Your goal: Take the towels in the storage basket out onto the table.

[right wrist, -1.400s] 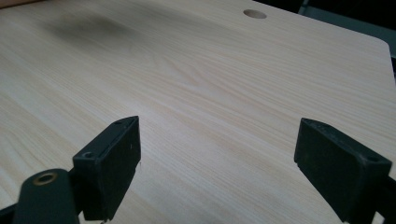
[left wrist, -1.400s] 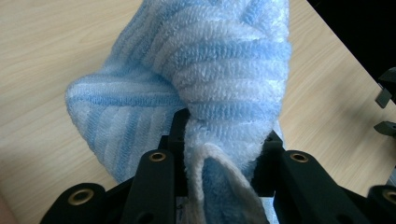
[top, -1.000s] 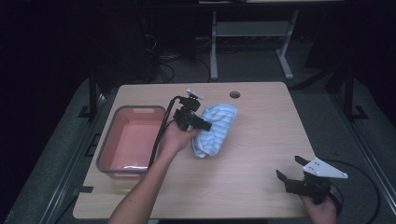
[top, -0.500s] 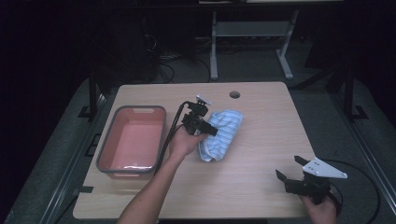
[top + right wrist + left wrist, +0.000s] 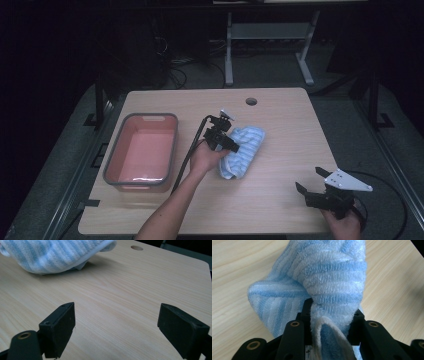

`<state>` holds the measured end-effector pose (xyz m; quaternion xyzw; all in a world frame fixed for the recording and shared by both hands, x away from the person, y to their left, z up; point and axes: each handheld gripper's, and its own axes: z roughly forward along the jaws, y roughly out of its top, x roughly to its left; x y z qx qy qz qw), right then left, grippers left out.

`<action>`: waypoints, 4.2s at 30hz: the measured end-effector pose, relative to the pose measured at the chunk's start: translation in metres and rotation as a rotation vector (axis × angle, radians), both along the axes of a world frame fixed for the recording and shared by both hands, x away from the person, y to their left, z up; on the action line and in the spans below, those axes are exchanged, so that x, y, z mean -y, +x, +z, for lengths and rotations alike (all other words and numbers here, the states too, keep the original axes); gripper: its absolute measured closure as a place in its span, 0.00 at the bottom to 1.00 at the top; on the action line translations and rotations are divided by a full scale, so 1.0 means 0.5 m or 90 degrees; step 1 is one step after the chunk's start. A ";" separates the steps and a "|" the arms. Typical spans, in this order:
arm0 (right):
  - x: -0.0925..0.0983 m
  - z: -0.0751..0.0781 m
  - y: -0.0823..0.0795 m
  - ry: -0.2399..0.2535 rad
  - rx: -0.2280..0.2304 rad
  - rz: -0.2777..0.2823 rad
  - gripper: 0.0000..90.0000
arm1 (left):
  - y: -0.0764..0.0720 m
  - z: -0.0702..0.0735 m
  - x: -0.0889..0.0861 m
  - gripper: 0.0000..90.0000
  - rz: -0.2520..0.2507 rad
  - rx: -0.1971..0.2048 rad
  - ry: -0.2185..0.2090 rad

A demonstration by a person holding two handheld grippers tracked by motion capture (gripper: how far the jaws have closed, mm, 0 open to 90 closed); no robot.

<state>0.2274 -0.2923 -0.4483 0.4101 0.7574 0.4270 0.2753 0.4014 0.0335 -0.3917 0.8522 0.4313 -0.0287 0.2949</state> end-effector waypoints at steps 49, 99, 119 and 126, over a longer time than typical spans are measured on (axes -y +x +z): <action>-0.008 -0.006 0.002 -0.007 -0.015 0.007 0.16 | -0.021 -0.001 0.009 0.41 -0.003 0.017 -0.045; -0.014 -0.017 0.010 -0.022 -0.030 0.002 0.16 | -0.106 0.015 -0.128 0.31 0.006 0.057 -0.116; -0.027 -0.021 0.016 -0.028 -0.033 0.011 0.16 | -0.136 -0.014 -0.162 0.31 0.012 0.051 -0.135; -0.030 -0.024 0.018 -0.034 -0.039 0.011 0.16 | -0.159 -0.023 -0.171 0.31 0.011 0.058 -0.150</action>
